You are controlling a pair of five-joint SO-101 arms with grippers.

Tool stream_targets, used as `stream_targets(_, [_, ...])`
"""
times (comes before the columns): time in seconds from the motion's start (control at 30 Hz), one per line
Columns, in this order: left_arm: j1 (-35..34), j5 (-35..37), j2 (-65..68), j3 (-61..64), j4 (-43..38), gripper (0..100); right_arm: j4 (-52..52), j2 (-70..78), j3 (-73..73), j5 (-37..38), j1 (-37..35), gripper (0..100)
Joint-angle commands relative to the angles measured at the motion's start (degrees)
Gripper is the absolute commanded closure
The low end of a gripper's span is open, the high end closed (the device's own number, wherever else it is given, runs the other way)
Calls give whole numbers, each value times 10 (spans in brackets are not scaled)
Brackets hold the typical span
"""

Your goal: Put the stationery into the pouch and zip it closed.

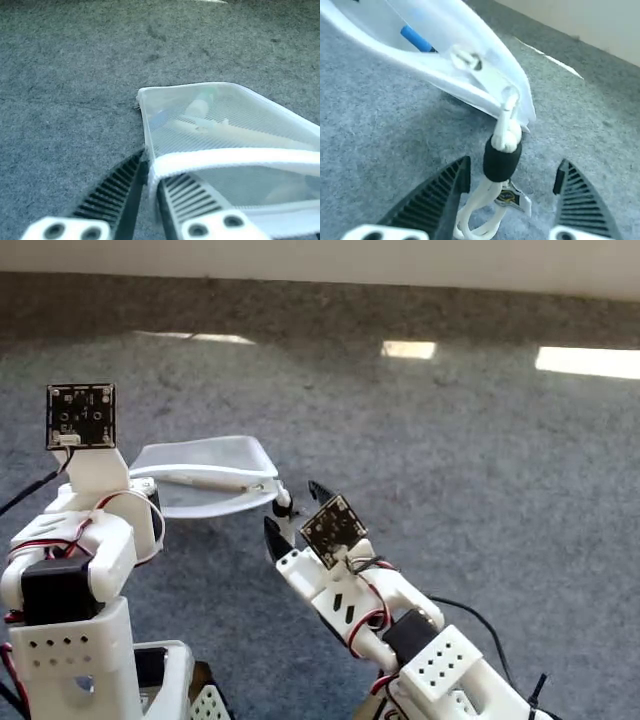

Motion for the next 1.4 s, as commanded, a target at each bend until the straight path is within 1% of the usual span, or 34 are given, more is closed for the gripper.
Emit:
stream_targets(0.0, [-3,-4,-12,-8,-1,993,-58,5,-18,5,-5,739])
stream_targets(0.2, [-3,-4,-12,-8,-1,993,-67,7,-18,5,-5,753])
stream_targets(0.33, [-3,-4,-12,-8,-1,993,-67,7,-18,8,-5,865])
stream_targets(0.4, [-3,-4,-12,-8,-1,993,-67,7,-20,9,-5,899])
stream_targets(0.7, [-3,-4,-12,-7,2,993,-64,7,-19,10,-5,905])
stream_targets(0.77, [-3,-4,-12,-7,2,993,-64,7,-20,10,-5,932])
stream_targets(0.83, [-3,-4,-12,-7,2,993,-64,7,-20,9,-5,994])
stream_targets(1.03, [-3,-4,-12,-7,2,991,-60,4,-20,7,-5,995])
stream_targets(1.07, [-3,-4,-12,-7,2,990,-49,4,-22,8,-5,995])
stream_targets(1.17, [-3,-4,-12,-7,-1,989,29,3,-29,10,-5,995])
stream_targets(1.23, [-4,-4,-12,-7,-2,975,83,3,-65,10,-6,995])
stream_targets(1.33, [-27,-1,-12,-7,0,893,185,3,-116,12,-6,995])
stream_targets(1.37, [-37,-1,-12,-7,-1,856,219,3,-133,25,-7,995])
